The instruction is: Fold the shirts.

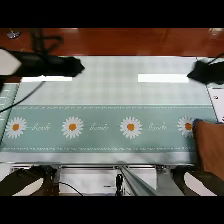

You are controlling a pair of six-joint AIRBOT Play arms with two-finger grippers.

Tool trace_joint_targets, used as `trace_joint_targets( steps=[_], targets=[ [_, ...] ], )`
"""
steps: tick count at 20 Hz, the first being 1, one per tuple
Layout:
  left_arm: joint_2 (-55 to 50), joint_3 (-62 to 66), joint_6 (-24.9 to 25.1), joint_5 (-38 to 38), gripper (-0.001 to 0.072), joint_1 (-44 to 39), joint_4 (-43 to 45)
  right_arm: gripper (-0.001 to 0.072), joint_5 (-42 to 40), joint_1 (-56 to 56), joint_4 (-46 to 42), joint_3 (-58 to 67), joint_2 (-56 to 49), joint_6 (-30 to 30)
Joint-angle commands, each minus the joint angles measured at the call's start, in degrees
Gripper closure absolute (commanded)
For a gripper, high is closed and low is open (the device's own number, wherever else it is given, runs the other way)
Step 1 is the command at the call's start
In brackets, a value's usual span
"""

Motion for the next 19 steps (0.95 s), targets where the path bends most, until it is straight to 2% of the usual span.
trace_joint_targets(
  steps=[1,4,8,19],
  targets=[
    [-5.29,-3.50,-18.08,-9.55,0.0683,-5.05,23.82,0.0685,1.51,13.33,-25.09,-6.29,-9.90,11.91],
    [-5.35,-9.31,-18.23,-10.05,0.0683,-2.95,23.41,0.0684,1.33,10.10,-19.39,-6.25,-13.25,9.14],
    [-5.42,-9.35,-16.70,-9.70,0.0682,-2.97,23.39,0.0684,1.38,10.23,-20.28,-6.25,-13.14,7.50],
    [-5.46,-9.35,-16.81,-9.70,0.0682,-2.99,23.39,0.0684,1.38,10.23,-20.24,-6.25,-13.14,7.50]
  ],
)
